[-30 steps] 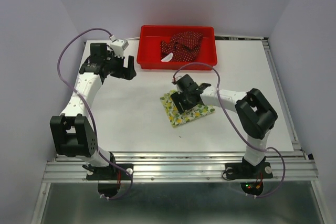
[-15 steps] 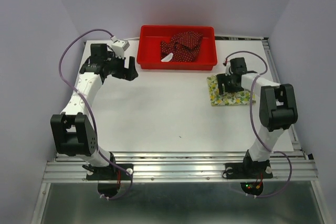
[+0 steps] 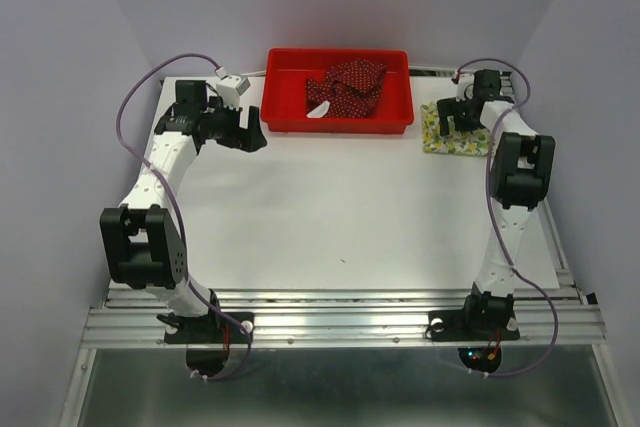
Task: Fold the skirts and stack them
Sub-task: Neatly place the folded skirt to the corner
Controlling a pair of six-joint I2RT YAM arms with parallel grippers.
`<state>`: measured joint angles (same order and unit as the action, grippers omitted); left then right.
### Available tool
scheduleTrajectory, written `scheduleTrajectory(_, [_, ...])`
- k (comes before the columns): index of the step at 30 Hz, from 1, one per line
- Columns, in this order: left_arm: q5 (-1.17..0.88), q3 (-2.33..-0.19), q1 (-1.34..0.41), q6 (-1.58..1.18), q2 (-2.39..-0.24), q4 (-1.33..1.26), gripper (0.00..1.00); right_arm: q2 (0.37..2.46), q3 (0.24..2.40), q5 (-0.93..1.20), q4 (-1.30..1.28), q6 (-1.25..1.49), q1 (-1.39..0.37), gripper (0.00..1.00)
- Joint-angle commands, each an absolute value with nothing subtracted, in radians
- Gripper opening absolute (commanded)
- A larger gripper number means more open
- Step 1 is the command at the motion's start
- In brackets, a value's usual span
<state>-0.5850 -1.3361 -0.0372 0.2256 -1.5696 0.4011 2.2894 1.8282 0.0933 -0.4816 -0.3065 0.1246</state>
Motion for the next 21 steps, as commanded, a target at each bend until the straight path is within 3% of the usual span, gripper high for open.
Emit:
scheduleTrajectory(1, [-0.611,-1.388,-0.031,0.242,-1.569,0.417,0.99,2.489,1.903,0.041,-0.632,-0.403,0.127,1.0])
scheduleTrajectory(7, [-0.592,-1.391,-0.028,0.261,-1.569,0.436,0.99,2.614,2.146,0.009,-0.684,-0.426,0.137,1.0])
scheduleTrajectory(13, [-0.569,-1.402,-0.026,0.265,-1.574,0.422,0.99,2.635,2.23,-0.024,-0.696,-0.459,0.137,1.0])
scheduleTrajectory(21, [-0.473,-1.477,-0.026,0.316,-1.529,0.364,0.99,2.404,2.355,0.08,-0.724,-0.414,0.112,1.0])
